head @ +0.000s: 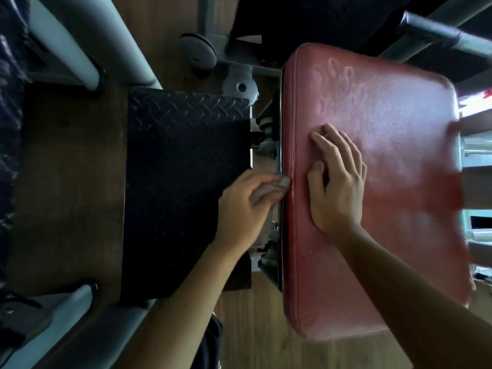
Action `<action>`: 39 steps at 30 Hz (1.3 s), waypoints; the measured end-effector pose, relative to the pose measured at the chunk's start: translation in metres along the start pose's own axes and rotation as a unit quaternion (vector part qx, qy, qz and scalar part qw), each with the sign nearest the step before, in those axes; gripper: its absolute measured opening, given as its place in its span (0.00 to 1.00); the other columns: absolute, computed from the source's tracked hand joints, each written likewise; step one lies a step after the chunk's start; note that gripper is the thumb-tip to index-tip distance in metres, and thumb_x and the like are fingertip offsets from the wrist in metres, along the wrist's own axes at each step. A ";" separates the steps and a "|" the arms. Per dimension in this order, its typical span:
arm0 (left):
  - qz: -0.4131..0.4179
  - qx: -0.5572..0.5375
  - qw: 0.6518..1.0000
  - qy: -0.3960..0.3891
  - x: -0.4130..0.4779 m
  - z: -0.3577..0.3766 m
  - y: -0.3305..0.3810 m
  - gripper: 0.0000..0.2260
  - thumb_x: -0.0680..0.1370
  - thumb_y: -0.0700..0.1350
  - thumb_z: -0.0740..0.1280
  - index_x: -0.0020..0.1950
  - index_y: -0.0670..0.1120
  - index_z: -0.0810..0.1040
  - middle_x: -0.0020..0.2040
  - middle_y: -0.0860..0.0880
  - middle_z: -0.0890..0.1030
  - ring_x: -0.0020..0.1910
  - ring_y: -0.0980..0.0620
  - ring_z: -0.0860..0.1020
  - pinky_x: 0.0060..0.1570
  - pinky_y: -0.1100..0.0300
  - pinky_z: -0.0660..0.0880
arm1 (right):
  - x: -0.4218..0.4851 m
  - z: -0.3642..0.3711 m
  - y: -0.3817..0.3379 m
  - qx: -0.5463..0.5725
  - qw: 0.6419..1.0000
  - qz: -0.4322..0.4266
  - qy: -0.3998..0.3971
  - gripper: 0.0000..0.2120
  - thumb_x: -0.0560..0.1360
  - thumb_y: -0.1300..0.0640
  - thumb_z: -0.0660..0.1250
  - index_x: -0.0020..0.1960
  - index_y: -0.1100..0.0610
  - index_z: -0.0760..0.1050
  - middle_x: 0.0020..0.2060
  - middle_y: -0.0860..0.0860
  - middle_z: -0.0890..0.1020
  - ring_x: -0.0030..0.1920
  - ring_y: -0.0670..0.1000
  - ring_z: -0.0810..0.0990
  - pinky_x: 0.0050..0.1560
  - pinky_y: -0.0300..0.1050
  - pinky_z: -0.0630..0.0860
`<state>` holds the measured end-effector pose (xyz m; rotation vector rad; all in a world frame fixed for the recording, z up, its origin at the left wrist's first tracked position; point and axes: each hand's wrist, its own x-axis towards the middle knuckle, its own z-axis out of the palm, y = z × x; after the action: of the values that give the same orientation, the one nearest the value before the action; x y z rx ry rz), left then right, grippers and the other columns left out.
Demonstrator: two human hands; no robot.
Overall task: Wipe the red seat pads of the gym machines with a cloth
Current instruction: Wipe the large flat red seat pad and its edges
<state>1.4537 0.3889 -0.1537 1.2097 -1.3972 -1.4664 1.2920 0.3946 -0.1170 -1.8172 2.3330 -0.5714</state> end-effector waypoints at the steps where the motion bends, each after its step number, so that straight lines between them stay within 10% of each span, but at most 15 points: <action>1: 0.006 0.017 1.000 0.001 -0.003 0.000 0.000 0.09 0.75 0.35 0.74 0.55 0.42 0.84 0.52 0.54 0.83 0.50 0.61 0.83 0.55 0.66 0.79 | 0.001 0.000 -0.001 -0.004 1.000 0.000 0.000 0.22 0.79 0.59 0.60 0.72 0.51 0.73 0.75 0.47 0.69 0.77 0.49 0.61 0.73 0.38 0.52; 13: 0.013 0.046 0.999 0.023 0.001 0.005 -0.007 0.08 0.77 0.41 0.73 0.55 0.49 0.84 0.52 0.56 0.83 0.53 0.58 0.83 0.57 0.53 0.80 | 0.006 0.002 0.000 -0.024 0.999 -0.008 0.022 0.23 0.75 0.59 0.60 0.69 0.49 0.74 0.73 0.46 0.71 0.74 0.50 0.63 0.68 0.43 0.57; 17: 0.021 0.087 0.996 0.011 0.029 -0.001 -0.003 0.09 0.75 0.41 0.75 0.53 0.51 0.84 0.51 0.59 0.82 0.51 0.64 0.81 0.56 0.67 0.76 | 0.007 0.002 0.003 -0.030 0.999 -0.009 0.018 0.23 0.75 0.59 0.60 0.69 0.49 0.74 0.74 0.46 0.70 0.74 0.51 0.64 0.68 0.44 0.57; 21: 0.025 0.095 0.995 0.033 0.071 -0.004 -0.002 0.09 0.75 0.45 0.74 0.55 0.51 0.85 0.53 0.57 0.83 0.53 0.61 0.82 0.57 0.56 0.79 | 0.008 0.002 0.004 -0.032 0.999 -0.007 0.009 0.23 0.75 0.58 0.59 0.69 0.48 0.74 0.74 0.45 0.70 0.74 0.52 0.64 0.67 0.46 0.59; 39: 0.045 0.050 0.998 0.008 0.008 -0.002 -0.002 0.07 0.76 0.36 0.73 0.53 0.41 0.84 0.52 0.52 0.82 0.50 0.64 0.82 0.54 0.67 0.78 | 0.007 0.003 0.005 -0.021 1.000 -0.010 0.014 0.22 0.75 0.56 0.58 0.68 0.49 0.73 0.72 0.45 0.71 0.72 0.52 0.65 0.65 0.48 0.61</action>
<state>1.4537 0.3810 -0.1570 1.2004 -1.5093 -1.3365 1.2866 0.3880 -0.1203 -1.8645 2.3653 -0.5563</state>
